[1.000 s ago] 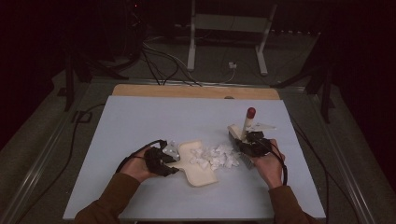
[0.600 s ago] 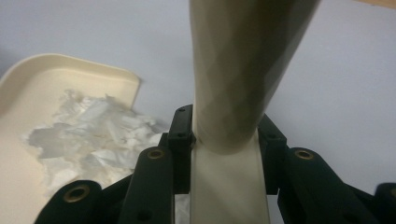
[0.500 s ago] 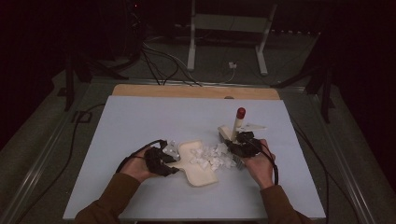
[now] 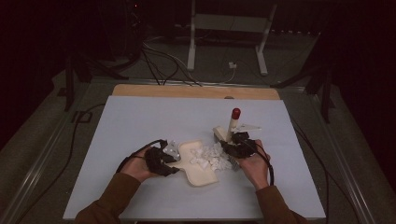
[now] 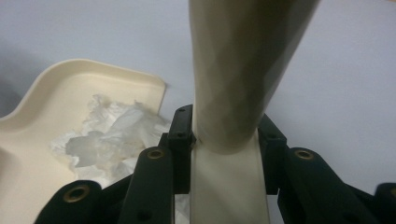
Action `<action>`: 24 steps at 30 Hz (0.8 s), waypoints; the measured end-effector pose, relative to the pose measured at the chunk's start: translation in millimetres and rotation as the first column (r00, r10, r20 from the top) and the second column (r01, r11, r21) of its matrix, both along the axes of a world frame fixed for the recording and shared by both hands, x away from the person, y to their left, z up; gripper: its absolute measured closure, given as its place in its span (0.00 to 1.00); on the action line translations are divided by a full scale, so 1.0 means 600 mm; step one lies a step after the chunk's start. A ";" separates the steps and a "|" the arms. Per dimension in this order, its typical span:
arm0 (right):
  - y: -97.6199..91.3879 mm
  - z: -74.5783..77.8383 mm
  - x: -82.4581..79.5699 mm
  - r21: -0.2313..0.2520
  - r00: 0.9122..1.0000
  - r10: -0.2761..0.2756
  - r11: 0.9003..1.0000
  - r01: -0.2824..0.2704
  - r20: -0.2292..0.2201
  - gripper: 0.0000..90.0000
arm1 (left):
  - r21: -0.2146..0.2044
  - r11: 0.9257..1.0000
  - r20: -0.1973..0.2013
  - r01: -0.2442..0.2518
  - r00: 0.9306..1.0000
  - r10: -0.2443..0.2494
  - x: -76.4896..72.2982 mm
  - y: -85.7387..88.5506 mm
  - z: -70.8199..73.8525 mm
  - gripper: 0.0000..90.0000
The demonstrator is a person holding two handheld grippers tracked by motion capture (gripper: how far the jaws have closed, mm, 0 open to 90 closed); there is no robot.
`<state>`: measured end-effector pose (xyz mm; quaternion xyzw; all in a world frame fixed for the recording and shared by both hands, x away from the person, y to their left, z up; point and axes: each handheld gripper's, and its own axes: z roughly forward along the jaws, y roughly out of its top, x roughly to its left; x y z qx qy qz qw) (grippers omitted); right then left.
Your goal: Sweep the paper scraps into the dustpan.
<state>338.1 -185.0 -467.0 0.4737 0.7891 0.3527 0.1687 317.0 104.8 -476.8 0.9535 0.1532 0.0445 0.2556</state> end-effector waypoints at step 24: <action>0.049 0.001 -0.011 0.036 0.999 0.039 0.999 -0.038 -0.023 0.74 | -0.008 1.000 -0.002 -0.002 1.000 0.002 -0.001 -0.005 0.000 0.74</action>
